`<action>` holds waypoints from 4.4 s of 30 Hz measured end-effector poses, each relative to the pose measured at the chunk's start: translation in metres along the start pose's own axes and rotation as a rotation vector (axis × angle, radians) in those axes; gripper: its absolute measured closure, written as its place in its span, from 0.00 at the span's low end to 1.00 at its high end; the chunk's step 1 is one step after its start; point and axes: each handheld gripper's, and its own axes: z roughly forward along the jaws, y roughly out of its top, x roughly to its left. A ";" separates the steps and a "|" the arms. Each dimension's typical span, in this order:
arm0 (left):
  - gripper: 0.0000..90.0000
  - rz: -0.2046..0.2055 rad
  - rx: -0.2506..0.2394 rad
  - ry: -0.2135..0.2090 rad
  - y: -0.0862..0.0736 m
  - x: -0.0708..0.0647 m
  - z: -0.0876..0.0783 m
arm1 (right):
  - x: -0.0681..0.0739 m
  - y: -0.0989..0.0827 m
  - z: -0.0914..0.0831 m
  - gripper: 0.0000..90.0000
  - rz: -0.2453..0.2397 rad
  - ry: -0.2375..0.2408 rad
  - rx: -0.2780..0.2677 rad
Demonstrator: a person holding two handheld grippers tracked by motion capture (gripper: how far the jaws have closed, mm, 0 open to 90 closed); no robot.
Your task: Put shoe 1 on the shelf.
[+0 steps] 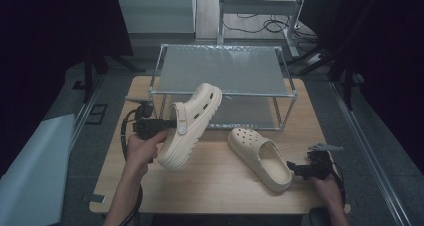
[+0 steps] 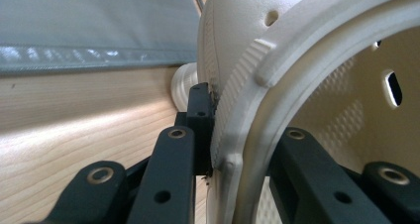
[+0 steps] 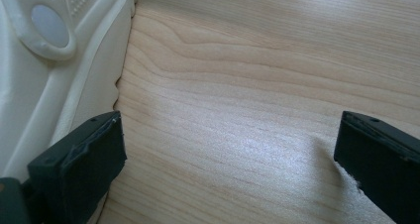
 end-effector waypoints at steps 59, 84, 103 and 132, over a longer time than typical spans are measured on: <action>0.85 -0.230 -0.290 0.048 0.130 -0.003 0.050 | -0.001 0.000 -0.002 0.03 0.002 -0.028 -0.019; 0.85 -0.256 -0.351 0.180 0.158 0.021 0.054 | -0.001 0.000 -0.001 0.04 -0.005 -0.021 -0.012; 0.64 -0.298 -0.382 0.071 0.150 0.025 0.061 | -0.001 0.000 0.000 0.05 -0.010 -0.017 -0.009; 0.43 -0.222 -0.350 0.024 0.150 0.012 0.070 | 0.000 0.001 -0.001 0.06 -0.012 -0.013 -0.011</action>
